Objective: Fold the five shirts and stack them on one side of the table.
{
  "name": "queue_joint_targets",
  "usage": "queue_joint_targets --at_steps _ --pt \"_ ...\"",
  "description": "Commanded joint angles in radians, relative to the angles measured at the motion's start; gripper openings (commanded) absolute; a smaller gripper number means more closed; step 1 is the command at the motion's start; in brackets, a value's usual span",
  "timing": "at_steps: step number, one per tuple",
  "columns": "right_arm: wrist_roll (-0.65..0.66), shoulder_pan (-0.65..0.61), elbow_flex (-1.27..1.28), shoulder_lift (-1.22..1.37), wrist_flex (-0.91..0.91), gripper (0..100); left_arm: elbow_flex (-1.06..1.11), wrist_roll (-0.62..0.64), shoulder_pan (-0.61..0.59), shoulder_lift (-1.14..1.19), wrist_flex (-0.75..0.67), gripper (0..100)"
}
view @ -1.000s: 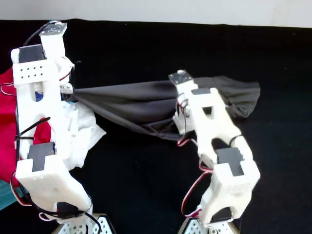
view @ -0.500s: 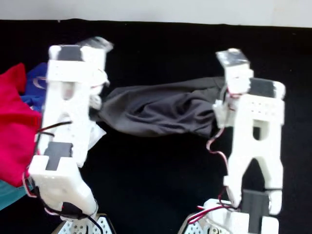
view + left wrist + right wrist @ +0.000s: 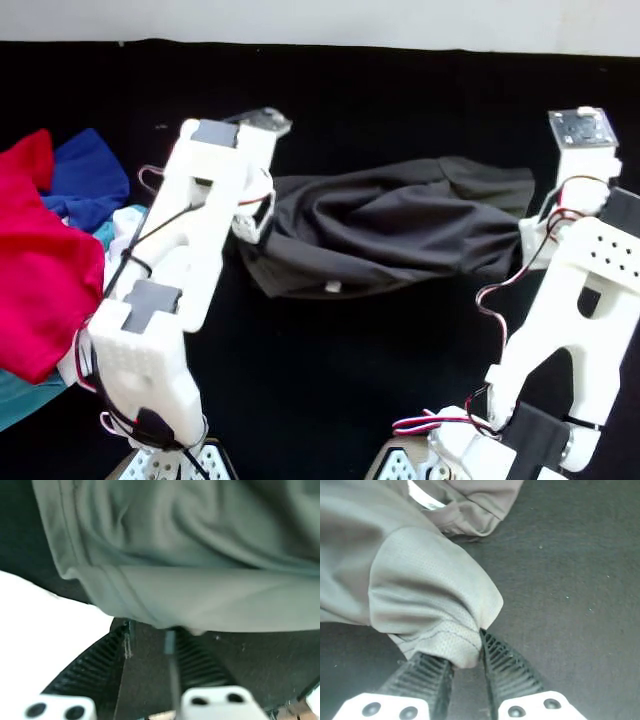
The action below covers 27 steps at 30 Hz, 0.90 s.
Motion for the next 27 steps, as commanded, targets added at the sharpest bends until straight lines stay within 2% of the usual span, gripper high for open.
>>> queue_joint_targets --at_steps 1,5,8,10,15,17,21,27 --pt "0.012 0.036 -0.053 -0.033 -0.031 0.5 -0.030 0.005 0.013 -0.007 0.037 21" --pt "0.006 0.033 -0.051 -0.031 -0.105 0.5 -0.127 0.005 0.030 -0.047 0.143 19" --pt "0.005 0.027 -0.047 -0.025 -0.154 0.5 -0.196 0.002 0.101 -0.107 0.276 19" --pt "0.005 0.018 -0.045 -0.025 -0.170 0.5 -0.153 -0.002 0.160 -0.171 0.281 19" --pt "0.005 -0.018 -0.047 -0.025 -0.173 0.5 0.028 -0.137 0.387 -0.246 0.275 19" --pt "0.005 -0.038 -0.045 -0.025 -0.166 0.5 0.097 -0.147 0.455 -0.245 0.226 19" --pt "0.005 -0.050 -0.045 -0.025 -0.165 0.5 0.216 -0.146 0.503 -0.245 0.071 19" --pt "0.005 -0.045 -0.044 -0.025 -0.163 0.5 0.354 -0.146 0.467 -0.243 -0.164 19"
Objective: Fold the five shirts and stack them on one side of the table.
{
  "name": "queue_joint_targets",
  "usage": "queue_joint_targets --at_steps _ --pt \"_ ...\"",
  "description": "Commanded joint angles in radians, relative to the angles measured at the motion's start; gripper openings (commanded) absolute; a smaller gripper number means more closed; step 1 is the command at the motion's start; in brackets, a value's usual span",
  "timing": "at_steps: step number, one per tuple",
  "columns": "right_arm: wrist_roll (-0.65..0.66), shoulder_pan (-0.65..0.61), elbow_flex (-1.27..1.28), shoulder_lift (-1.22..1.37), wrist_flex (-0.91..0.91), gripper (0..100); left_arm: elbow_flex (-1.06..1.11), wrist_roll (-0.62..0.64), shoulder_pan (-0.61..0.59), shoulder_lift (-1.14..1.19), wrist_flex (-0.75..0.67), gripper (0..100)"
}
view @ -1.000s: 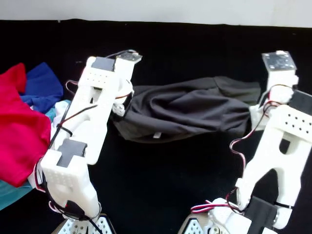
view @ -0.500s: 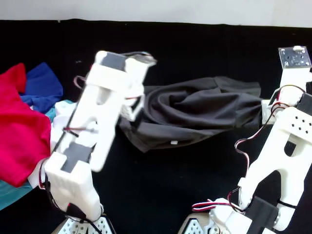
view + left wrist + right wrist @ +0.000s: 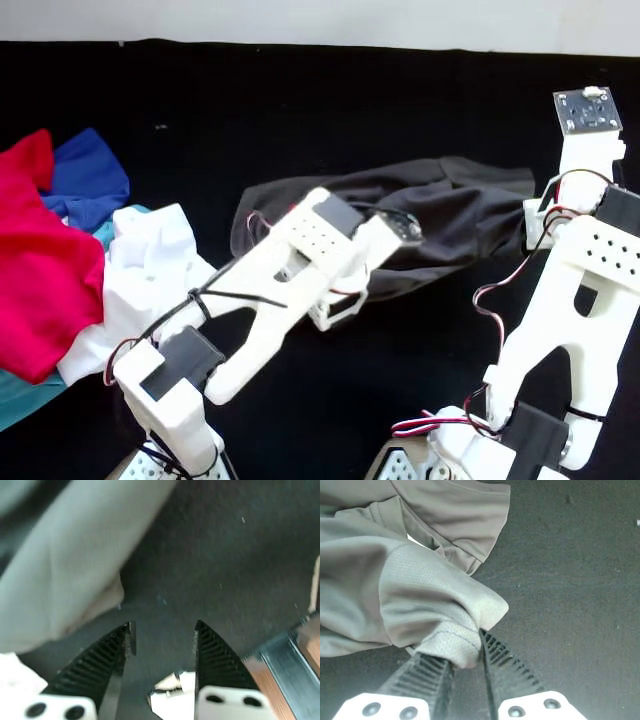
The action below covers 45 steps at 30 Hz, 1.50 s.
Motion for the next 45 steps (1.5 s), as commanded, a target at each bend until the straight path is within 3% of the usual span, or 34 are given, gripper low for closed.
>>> queue_joint_targets --at_steps 1,7,12,17,23,29,33,38,45 --pt "0.005 -0.010 -0.039 -0.025 -0.015 0.5 0.062 -0.009 -0.053 -0.047 -0.176 19" --pt "0.005 -0.010 0.018 -0.033 0.004 0.5 0.120 -0.005 -0.321 -0.039 -0.480 19" --pt "0.005 -0.015 0.068 -0.030 -0.004 0.5 0.027 -0.003 -0.446 0.018 -0.496 19" --pt "0.005 -0.018 0.085 -0.027 -0.012 0.5 -0.067 -0.003 -0.449 0.033 -0.381 19" --pt "0.005 -0.013 0.085 -0.027 -0.012 0.5 -0.176 -0.003 -0.367 0.031 -0.158 19" --pt "0.005 -0.015 0.085 -0.027 -0.027 0.5 -0.300 -0.005 -0.251 0.033 0.097 19" --pt "0.005 -0.013 0.085 -0.027 -0.041 0.5 -0.289 -0.011 -0.154 0.044 0.158 19" --pt "0.005 -0.015 0.085 -0.027 -0.041 0.5 -0.162 -0.011 -0.153 0.044 -0.086 19" --pt "0.009 -0.010 0.085 -0.027 -0.036 0.5 0.039 -0.011 -0.243 0.044 -0.377 19"
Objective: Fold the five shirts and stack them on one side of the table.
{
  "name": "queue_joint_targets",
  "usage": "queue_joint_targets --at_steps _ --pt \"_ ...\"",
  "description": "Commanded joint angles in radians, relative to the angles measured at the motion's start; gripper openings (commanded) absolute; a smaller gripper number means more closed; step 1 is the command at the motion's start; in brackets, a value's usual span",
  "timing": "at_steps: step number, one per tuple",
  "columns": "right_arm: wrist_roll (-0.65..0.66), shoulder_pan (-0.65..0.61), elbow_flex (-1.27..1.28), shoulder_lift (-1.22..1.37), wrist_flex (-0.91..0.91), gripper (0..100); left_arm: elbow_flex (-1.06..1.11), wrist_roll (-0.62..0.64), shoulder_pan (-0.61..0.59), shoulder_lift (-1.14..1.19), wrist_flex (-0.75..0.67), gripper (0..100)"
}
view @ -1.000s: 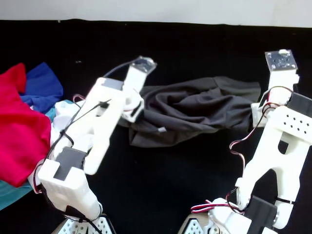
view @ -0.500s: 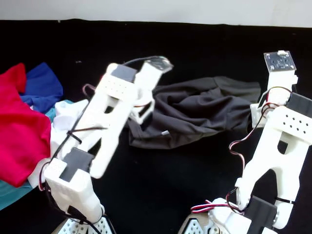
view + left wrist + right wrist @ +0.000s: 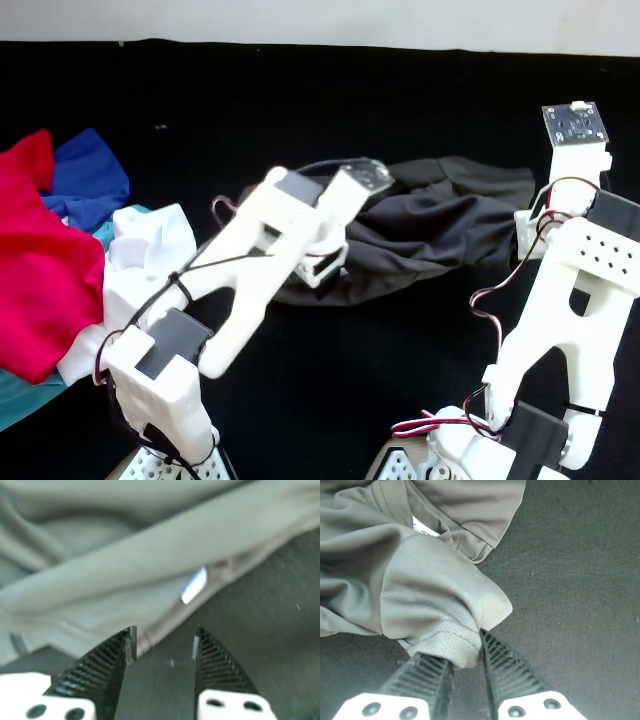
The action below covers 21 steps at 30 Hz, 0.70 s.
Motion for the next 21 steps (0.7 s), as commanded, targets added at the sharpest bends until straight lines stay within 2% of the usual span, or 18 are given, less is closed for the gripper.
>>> queue_joint_targets --at_steps 1,8,17,19,21 --pt "0.009 -0.005 -0.002 -0.027 -0.013 0.5 0.048 -0.009 -0.061 -0.004 -0.129 19" --pt "0.008 -0.010 -0.002 -0.025 -0.013 0.5 0.070 -0.009 -0.154 0.015 -0.219 19" --pt "0.006 -0.007 -0.002 -0.025 -0.008 0.5 0.059 -0.009 -0.143 0.093 -0.216 18" --pt "0.006 -0.005 -0.001 -0.025 -0.008 0.5 0.031 -0.009 -0.134 0.077 -0.209 13" --pt "0.006 -0.005 -0.001 -0.025 -0.008 0.5 -0.019 -0.006 -0.125 0.045 -0.153 3"
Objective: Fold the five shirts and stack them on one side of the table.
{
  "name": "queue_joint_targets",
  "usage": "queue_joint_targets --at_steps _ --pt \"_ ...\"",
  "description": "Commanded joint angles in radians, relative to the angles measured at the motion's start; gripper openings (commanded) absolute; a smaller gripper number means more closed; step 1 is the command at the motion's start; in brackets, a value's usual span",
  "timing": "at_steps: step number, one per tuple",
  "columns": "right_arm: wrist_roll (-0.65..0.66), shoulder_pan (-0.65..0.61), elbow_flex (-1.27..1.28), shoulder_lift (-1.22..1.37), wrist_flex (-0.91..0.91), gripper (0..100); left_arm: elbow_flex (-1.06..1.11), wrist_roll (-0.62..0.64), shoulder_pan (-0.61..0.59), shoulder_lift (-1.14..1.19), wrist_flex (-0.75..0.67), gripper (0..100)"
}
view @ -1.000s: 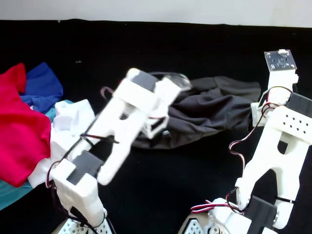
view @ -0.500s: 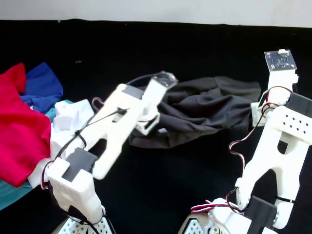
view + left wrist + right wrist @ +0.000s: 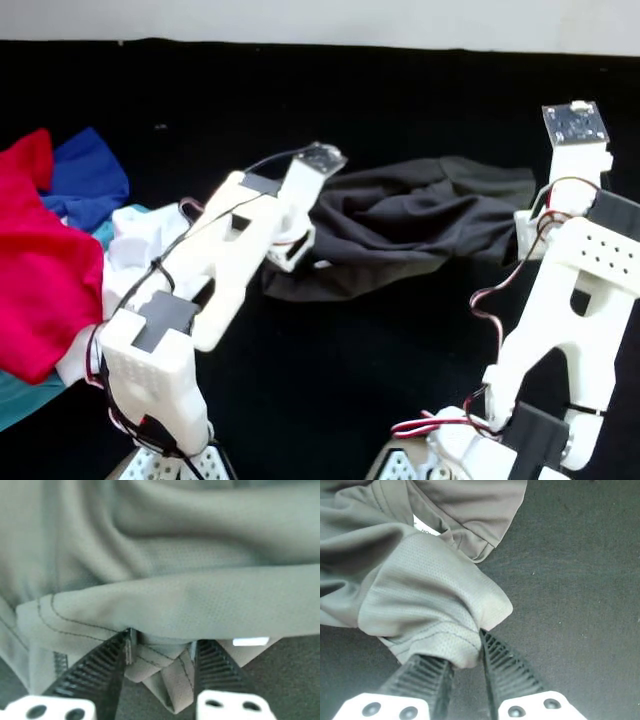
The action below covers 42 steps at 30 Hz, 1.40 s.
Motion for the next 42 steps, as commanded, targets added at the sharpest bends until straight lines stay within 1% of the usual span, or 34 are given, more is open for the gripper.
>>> queue_joint_targets --at_steps 1,2,4,11,14,17,21,26,30,33,35,37,39,42 --pt "0.006 -0.005 -0.004 -0.025 -0.008 0.5 -0.096 -0.005 0.021 -0.068 0.083 0" --pt "0.006 -0.005 -0.004 -0.025 -0.008 0.5 -0.127 -0.005 0.024 -0.088 0.124 2" --pt "0.006 -0.005 -0.004 -0.025 -0.008 0.5 -0.188 -0.005 0.036 -0.131 0.204 1" --pt "0.005 -0.005 -0.004 -0.025 -0.015 0.5 -0.369 -0.005 0.061 -0.274 0.468 1" --pt "0.005 -0.005 -0.004 -0.025 -0.013 0.5 -0.392 -0.005 0.096 -0.314 0.563 1" --pt "0.005 -0.005 -0.004 -0.033 -0.007 0.5 -0.380 -0.005 0.166 -0.317 0.655 1" --pt "0.005 -0.005 -0.004 -0.033 -0.007 0.5 -0.245 -0.005 0.269 -0.259 0.666 1" --pt "0.005 -0.005 -0.004 -0.033 -0.007 0.5 -0.093 -0.005 0.337 -0.114 0.583 1" --pt "0.005 -0.004 -0.004 -0.033 -0.005 0.5 -0.085 -0.008 0.341 -0.025 0.562 1" --pt "0.008 0.015 -0.004 -0.031 -0.007 0.5 -0.110 -0.009 0.341 -0.038 0.600 1" --pt "0.009 0.018 -0.004 -0.027 -0.007 0.5 -0.143 -0.006 0.341 -0.070 0.660 4" --pt "0.009 0.022 -0.004 -0.027 -0.007 0.5 -0.162 -0.006 0.348 -0.113 0.706 9" --pt "0.009 0.025 -0.004 -0.027 -0.007 0.5 -0.160 -0.005 0.343 -0.143 0.723 13" --pt "0.008 0.025 -0.004 -0.033 -0.007 0.5 -0.131 -0.005 0.344 -0.151 0.720 14"
